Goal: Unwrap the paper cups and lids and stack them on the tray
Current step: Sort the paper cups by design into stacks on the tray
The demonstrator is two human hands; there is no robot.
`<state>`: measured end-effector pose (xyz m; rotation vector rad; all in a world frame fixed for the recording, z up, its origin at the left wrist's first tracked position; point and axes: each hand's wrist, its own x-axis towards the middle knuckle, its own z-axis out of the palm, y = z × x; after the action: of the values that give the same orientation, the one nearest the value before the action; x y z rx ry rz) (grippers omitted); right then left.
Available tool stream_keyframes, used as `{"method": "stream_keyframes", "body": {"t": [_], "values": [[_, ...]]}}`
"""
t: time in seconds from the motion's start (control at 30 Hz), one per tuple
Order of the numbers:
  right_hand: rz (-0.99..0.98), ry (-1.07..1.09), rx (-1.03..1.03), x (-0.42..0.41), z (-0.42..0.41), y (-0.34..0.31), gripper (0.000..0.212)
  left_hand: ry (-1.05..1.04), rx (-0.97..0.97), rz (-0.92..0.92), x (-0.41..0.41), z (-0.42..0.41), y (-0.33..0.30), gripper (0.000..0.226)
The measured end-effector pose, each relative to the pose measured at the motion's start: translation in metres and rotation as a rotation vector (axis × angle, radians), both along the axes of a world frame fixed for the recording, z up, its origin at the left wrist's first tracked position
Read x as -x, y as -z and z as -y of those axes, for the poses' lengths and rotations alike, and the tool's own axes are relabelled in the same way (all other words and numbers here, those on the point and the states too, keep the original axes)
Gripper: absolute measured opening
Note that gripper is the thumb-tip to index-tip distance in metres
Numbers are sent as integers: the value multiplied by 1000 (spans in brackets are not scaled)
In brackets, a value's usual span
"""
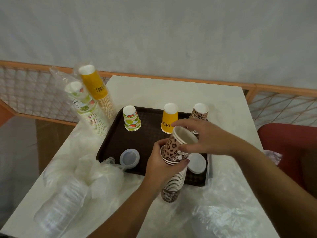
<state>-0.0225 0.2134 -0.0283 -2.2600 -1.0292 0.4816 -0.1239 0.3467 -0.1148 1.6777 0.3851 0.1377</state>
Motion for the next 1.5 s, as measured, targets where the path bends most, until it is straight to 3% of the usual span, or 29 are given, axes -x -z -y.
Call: {"method": "stream_keyframes", "body": {"t": [0.1,0.23,0.3,0.37,0.53,0.7,0.8,0.93,1.03,1.13,1.3,1.37,1.43,1.5], "values": [[-135,-78,37,-20,18,-6,56,1,-10,7,0,1,1,68],[-21,-162,271,-36,23,3,72,16,-30,-5,-2,1,3,70],[11,-164,262,-38,17,12,70,30,-56,-10,-2,1,4,70],[23,-38,83,-46,10,24,70,36,-81,-14,-2,0,5,70],[-211,509,-554,-99,9,60,77,48,-101,-47,-3,-2,5,71],[-294,729,-653,-129,4,89,73,64,-101,-53,-4,-3,6,72],[-218,765,-632,-132,2,97,78,75,-94,-59,-4,-4,6,73],[32,695,-583,-133,-1,101,76,77,-92,-57,-4,-4,7,74],[224,691,-437,-130,-5,104,55,81,-87,-46,-4,-4,7,74],[294,642,-300,-130,-4,118,41,86,-92,-42,-4,-4,6,76],[354,630,-3,-126,-4,111,46,74,-116,-45,-4,-2,6,79],[417,580,-76,-109,-10,90,50,71,-133,-39,-4,-2,6,77],[270,436,-175,-83,-16,59,47,63,-134,-34,-3,-2,5,78],[26,192,-64,-51,-19,32,46,49,-128,-27,-2,-1,6,77]]}}
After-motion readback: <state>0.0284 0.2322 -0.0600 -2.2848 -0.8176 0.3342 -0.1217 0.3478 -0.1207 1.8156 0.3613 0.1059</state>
